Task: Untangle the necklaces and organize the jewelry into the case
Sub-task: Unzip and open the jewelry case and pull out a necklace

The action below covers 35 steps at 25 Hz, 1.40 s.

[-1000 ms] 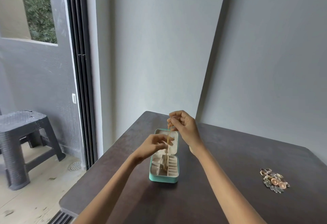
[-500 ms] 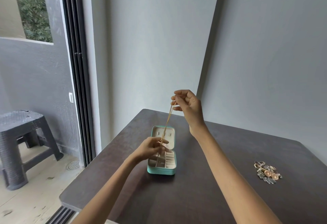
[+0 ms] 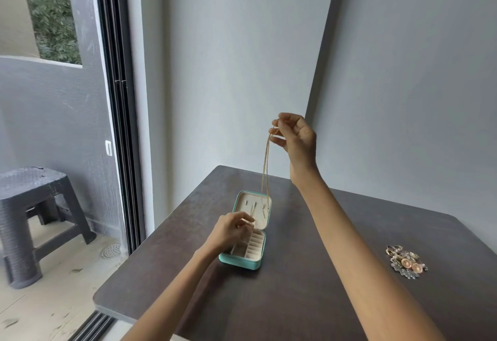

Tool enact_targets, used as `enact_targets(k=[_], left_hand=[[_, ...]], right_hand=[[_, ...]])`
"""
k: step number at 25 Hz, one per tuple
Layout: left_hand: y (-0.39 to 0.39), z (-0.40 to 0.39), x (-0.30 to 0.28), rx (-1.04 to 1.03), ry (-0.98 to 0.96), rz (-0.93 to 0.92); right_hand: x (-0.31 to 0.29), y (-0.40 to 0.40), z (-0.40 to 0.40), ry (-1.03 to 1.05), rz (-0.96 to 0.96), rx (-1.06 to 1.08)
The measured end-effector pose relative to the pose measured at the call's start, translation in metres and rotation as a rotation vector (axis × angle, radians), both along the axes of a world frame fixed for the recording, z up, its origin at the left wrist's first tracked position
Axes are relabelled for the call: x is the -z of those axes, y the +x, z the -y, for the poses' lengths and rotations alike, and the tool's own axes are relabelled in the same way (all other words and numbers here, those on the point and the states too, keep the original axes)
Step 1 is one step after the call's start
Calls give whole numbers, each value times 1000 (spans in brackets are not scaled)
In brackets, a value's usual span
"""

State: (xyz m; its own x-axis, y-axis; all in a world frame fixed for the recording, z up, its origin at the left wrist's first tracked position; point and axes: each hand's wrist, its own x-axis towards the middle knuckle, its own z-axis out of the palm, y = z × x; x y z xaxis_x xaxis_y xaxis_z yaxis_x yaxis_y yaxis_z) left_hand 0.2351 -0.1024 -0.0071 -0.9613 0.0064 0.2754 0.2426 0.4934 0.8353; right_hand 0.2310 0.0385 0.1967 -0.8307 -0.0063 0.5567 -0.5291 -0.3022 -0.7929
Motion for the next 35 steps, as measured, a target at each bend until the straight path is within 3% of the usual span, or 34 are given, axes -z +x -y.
enact_targets(k=[8, 12, 15, 18, 23, 31, 35], left_hand=[[1, -1, -12, 50, -107, 48], [7, -8, -45, -39, 555, -110], [4, -15, -85, 57, 732, -205], [2, -24, -116, 240, 690, -199], [-3, -34, -143, 285, 480, -180], [-11, -67, -157, 370, 600, -130], [-13, -91, -164, 428, 591, -97]], right_hand=[[6, -2, 3, 15, 28, -35], [18, -3, 2, 66, 53, -42], [29, -3, -2, 147, 54, -52], [36, -3, -8, 208, 63, -3], [35, -1, -28, 219, 57, 36], [43, -3, -71, 169, 135, 59], [58, -8, -89, 246, 207, 42]])
